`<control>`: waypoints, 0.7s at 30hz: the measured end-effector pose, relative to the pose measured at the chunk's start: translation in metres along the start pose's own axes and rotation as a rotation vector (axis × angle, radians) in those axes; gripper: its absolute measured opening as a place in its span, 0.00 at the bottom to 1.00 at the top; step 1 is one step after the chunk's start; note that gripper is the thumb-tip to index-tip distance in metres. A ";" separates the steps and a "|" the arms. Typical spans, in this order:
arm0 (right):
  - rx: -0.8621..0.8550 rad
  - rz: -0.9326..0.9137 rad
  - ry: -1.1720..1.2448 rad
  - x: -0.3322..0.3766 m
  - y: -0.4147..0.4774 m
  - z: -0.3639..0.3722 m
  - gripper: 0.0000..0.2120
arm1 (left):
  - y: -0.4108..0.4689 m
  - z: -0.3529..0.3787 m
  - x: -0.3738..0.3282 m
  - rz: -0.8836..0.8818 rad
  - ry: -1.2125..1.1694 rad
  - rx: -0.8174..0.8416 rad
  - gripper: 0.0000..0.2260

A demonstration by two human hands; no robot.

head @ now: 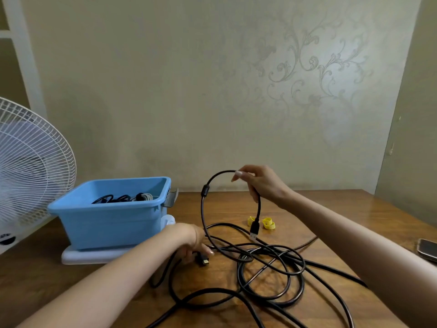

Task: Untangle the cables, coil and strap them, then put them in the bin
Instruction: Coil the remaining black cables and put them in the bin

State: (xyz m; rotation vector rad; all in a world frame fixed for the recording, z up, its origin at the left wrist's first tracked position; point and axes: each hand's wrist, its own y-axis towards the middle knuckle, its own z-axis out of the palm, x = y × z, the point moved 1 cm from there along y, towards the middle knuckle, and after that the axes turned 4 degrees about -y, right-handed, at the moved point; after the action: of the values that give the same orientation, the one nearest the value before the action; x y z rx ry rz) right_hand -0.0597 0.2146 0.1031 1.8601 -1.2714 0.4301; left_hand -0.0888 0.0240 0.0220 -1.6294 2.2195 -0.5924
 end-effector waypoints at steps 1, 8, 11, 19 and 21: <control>0.026 0.003 -0.029 -0.001 -0.001 0.004 0.13 | 0.001 0.003 -0.006 -0.001 0.241 -0.087 0.17; -0.032 0.091 -0.093 -0.006 -0.010 0.010 0.12 | 0.000 -0.009 -0.014 0.268 -0.103 -0.535 0.09; -0.104 0.169 0.114 -0.011 -0.009 -0.002 0.13 | -0.016 -0.024 -0.010 0.425 -0.874 -0.447 0.18; -0.230 0.424 0.548 -0.011 -0.015 0.000 0.11 | -0.040 -0.040 -0.001 0.746 -1.877 -0.268 0.11; -0.228 0.493 0.656 -0.009 -0.019 0.003 0.10 | -0.044 -0.040 -0.003 0.730 -1.881 -0.285 0.11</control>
State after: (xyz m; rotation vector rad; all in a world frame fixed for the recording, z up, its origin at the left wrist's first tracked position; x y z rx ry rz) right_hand -0.0475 0.2209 0.0871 1.0597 -1.2289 1.0143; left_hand -0.0714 0.0207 0.0794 -0.5462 1.0714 1.0772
